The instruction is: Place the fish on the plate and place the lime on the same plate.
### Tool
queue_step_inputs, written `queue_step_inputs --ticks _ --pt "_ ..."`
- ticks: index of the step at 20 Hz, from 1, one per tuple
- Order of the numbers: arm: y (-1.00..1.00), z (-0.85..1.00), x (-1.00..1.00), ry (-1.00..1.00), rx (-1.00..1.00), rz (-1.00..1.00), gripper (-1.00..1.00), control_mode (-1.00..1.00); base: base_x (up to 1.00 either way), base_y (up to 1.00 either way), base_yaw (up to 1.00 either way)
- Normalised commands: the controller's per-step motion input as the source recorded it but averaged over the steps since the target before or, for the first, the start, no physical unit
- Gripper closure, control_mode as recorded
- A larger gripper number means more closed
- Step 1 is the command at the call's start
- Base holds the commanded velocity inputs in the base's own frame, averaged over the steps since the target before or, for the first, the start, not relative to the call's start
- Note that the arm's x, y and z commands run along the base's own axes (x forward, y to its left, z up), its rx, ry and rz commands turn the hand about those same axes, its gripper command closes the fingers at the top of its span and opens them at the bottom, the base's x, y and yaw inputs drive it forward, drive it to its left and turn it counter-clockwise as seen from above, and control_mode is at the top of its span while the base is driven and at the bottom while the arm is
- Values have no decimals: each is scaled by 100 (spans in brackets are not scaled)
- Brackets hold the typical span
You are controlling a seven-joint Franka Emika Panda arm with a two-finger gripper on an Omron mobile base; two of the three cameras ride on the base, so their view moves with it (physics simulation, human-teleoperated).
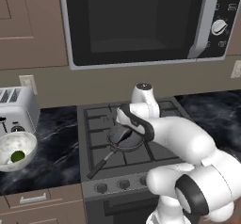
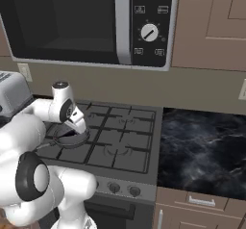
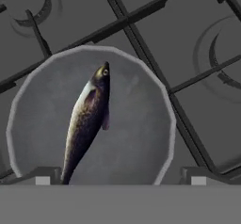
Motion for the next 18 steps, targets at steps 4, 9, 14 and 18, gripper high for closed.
queue_step_inputs --ticks 4,9,14,18 --pt "0 -1 30 16 0 -5 -100 -100 0 0 0" --pt "0 -3 22 10 0 -1 -100 -100 0 0 0" --pt "8 -21 15 1 0 0 -100 -100 0 0 0" --pt "17 -32 9 0 0 0 -100 -100 0 0 0"
